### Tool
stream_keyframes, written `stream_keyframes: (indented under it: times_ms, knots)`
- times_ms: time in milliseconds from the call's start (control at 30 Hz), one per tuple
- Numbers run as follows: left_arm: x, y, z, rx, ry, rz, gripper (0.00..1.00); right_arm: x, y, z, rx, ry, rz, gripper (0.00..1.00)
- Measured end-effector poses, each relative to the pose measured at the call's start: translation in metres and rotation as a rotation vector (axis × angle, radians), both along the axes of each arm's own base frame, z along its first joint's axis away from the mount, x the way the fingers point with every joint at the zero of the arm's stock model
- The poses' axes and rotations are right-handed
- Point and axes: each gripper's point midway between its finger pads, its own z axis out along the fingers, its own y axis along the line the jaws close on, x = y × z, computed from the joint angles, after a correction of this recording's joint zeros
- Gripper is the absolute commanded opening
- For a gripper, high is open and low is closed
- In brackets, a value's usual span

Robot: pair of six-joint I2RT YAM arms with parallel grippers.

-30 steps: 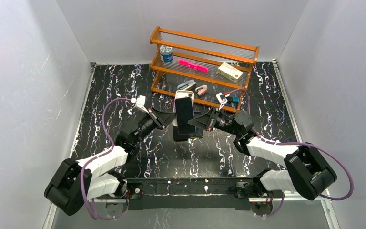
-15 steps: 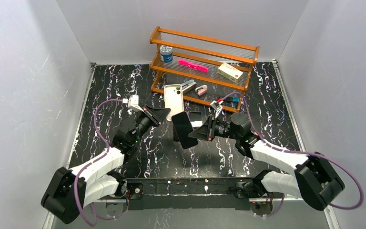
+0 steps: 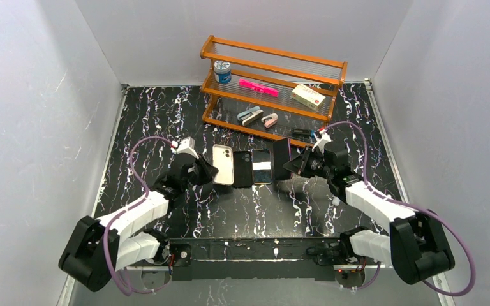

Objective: Take the phone out of the phone case
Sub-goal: Place the phone case at the center of the board.

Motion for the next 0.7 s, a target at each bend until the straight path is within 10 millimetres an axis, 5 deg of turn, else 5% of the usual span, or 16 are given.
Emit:
stream_keyframes:
  times_ms: [367, 700]
  knots:
    - [-0.002, 0.007, -0.052, 0.104, 0.154, 0.006, 0.0, 0.013, -0.015, -0.062, -0.104, 0.136, -0.052, 0.01]
    - [0.001, 0.008, -0.063, 0.124, 0.17, 0.003, 0.04, 0.023, -0.003, -0.069, -0.054, 0.16, -0.016, 0.07]
